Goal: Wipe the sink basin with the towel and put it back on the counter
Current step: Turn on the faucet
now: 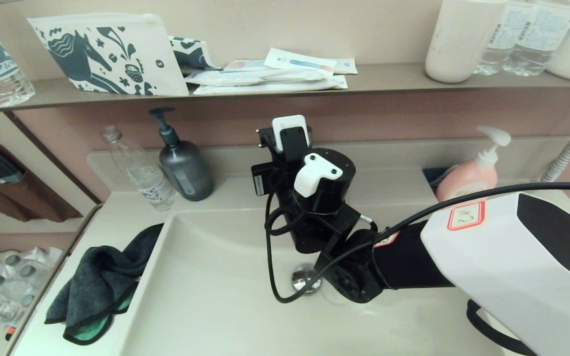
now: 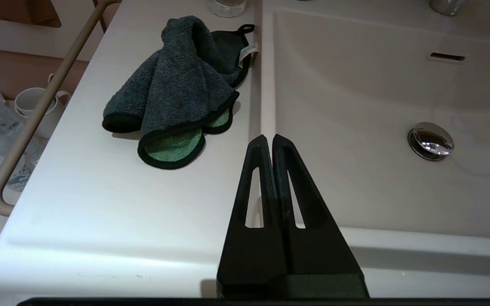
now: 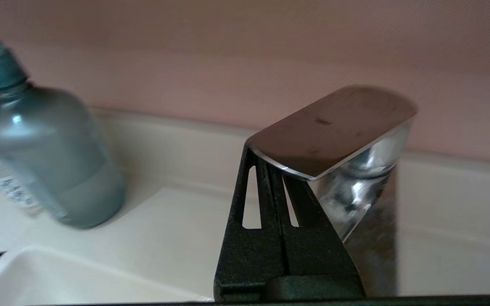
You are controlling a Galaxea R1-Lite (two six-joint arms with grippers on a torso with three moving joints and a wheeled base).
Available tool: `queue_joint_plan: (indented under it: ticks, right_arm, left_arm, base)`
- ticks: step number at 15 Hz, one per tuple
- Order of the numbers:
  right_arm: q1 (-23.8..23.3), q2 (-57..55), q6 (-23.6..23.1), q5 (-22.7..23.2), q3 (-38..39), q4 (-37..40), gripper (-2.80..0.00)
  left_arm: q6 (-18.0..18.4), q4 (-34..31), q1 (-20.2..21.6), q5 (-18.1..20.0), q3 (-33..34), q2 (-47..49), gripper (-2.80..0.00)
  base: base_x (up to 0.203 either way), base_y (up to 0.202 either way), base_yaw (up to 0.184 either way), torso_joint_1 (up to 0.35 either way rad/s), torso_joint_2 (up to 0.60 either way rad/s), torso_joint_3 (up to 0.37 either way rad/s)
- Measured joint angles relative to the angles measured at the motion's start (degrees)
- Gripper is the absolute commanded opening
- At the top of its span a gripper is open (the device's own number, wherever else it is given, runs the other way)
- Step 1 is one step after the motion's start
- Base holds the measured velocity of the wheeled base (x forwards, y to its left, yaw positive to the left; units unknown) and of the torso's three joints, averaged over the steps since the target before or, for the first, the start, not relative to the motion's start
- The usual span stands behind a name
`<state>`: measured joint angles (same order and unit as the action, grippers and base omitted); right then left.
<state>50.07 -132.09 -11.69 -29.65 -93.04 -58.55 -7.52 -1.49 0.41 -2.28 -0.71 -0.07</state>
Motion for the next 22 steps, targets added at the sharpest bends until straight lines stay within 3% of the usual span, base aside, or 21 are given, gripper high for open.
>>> queue_joint_plan:
  ticks: [13,22]
  right_arm:
    - [-0.6,2.0,-0.9,-0.1,-1.1,0.3,-2.8]
    - [2.3,6.4,-0.9,-0.3,4.6,3.4,-2.8]
  left_arm:
    - [0.0,0.0,0.0,0.0,0.0,0.0,-2.8]
    - [0.0,0.0,0.0,0.0,0.0,0.0,-2.8]
  base:
    - [0.0,0.0,0.0,0.0,0.0,0.0]
    - [0.0,0.0,0.0,0.0,0.0,0.0]
